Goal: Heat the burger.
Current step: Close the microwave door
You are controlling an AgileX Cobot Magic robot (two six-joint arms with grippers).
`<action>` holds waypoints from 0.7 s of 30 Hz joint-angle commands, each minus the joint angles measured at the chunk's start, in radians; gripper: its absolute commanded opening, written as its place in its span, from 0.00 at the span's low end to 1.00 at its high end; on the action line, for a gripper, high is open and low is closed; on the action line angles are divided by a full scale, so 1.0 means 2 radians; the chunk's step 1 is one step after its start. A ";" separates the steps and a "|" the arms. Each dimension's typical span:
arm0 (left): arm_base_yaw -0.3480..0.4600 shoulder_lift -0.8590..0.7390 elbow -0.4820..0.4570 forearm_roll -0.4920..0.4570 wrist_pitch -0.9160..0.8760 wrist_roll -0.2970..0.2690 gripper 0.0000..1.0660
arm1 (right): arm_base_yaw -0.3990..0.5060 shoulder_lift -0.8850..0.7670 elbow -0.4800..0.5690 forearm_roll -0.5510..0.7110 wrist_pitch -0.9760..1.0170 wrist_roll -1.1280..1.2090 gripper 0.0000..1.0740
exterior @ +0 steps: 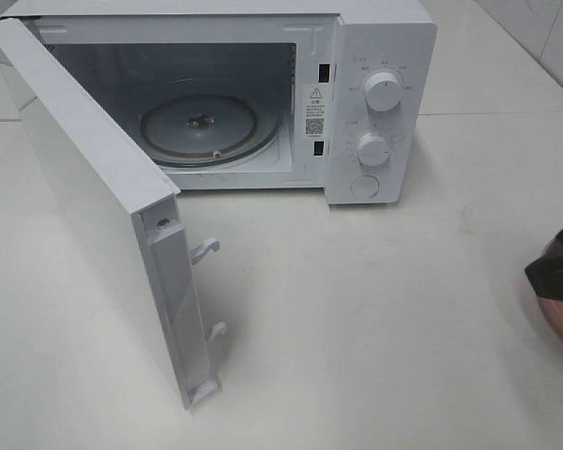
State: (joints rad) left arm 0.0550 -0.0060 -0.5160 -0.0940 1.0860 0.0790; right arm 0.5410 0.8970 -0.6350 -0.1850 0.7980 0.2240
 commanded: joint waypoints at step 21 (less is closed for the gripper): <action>0.002 -0.007 -0.001 -0.002 -0.007 -0.001 0.92 | -0.017 -0.240 0.010 0.011 0.124 -0.030 0.71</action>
State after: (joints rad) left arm 0.0550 -0.0060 -0.5160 -0.0940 1.0860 0.0790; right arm 0.5360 0.4740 -0.6320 -0.1540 1.0380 0.1880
